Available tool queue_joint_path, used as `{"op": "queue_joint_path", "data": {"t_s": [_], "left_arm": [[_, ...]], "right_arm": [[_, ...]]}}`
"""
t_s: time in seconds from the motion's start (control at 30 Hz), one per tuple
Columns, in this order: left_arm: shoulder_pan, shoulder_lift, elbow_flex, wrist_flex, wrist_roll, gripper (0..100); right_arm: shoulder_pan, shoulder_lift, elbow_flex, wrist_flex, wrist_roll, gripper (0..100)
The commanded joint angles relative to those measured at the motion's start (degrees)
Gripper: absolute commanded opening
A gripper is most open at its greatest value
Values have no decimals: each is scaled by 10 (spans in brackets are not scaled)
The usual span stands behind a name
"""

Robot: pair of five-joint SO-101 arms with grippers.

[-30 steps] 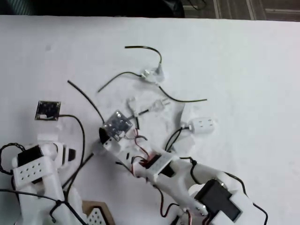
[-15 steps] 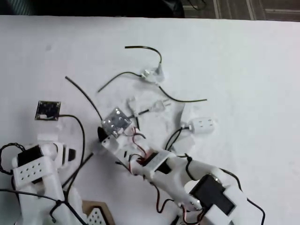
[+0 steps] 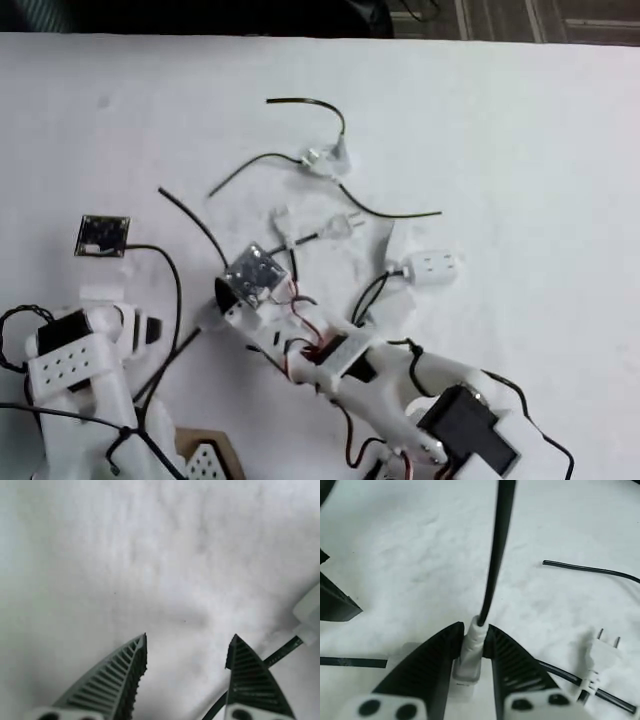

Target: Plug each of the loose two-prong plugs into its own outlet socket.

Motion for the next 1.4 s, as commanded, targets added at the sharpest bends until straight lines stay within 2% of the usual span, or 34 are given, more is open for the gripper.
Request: {"op": "queue_joint_path", "data": {"t_s": [0.0, 0.3, 0.4, 0.63, 0.87, 1.37], "left_arm": [[-4, -10, -13, -8, 7, 260], [-4, -10, -13, -7, 7, 260], [-4, -10, -13, -7, 7, 260], [-4, -10, -13, -7, 7, 260], [-4, -10, -13, -7, 7, 260], [-4, -10, -13, -8, 5, 260]], "right_arm": [[3, -20, 2, 54, 6, 17], [3, -69, -55, 282, 4, 20], [5, -70, -76, 327, 4, 21], [3, -66, -94, 378, 4, 17], [6, -70, -129, 474, 3, 17], [7, -71, -134, 524, 5, 17]]}}
